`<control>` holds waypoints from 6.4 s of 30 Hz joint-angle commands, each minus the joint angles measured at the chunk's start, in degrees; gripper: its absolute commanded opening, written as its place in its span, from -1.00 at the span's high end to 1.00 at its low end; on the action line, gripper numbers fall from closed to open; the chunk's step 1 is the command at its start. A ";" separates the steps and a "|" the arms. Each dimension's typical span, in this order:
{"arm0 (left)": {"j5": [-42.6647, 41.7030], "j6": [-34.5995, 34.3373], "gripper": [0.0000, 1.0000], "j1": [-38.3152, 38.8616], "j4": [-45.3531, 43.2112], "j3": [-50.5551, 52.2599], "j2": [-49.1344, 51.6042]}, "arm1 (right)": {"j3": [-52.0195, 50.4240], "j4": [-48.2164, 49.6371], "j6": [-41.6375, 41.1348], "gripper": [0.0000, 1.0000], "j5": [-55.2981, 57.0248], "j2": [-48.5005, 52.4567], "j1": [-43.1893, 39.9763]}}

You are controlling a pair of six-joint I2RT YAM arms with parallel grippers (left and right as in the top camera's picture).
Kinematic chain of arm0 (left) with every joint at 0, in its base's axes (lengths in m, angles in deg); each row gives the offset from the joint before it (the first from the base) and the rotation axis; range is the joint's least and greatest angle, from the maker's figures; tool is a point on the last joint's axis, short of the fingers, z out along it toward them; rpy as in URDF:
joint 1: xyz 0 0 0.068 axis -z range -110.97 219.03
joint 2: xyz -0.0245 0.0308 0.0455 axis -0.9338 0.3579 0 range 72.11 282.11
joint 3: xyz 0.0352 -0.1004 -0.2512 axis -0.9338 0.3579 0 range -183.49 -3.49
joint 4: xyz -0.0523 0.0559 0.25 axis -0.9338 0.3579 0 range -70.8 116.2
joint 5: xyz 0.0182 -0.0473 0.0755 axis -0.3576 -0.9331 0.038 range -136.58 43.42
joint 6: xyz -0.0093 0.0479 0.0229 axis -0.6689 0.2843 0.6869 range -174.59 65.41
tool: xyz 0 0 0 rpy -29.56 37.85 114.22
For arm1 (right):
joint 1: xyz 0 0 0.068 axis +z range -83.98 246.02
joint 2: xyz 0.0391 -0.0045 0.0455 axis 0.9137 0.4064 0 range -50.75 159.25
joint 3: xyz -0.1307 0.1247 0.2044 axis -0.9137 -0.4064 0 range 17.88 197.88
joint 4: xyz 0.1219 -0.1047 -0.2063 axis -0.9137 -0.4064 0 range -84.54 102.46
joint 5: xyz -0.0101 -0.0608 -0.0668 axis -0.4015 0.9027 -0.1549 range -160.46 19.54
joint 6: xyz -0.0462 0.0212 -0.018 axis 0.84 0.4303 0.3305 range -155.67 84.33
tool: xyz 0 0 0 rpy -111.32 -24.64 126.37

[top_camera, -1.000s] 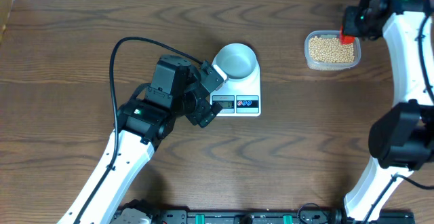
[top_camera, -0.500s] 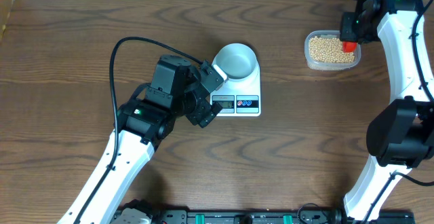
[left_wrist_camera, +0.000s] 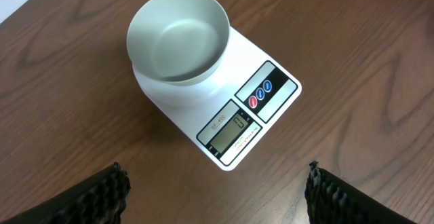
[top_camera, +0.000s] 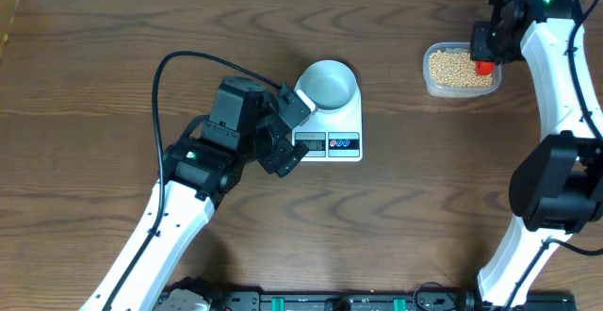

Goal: Scoop item into bowl and weigh 50g on scale
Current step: 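Lower the red scoop with the right gripper into the soybean tub, then drag the scoop through the soybeans and lift it out filled, then carry the filled scoop leftward over the grey bowl on the scale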

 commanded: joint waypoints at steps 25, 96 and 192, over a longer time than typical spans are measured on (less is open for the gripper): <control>-0.70 0.50 -0.71 -0.09 0.02 -0.09 -0.20 | -0.42 -1.22 6.03 0.97 -18.53 3.76 -1.57; -0.70 0.50 -0.71 -0.09 0.02 -0.09 -0.22 | -7.87 2.60 9.77 0.97 -62.58 3.80 -20.92; -0.70 0.50 -0.71 -0.09 0.02 -0.09 -0.22 | -7.87 5.86 9.99 0.97 -75.47 3.80 3.96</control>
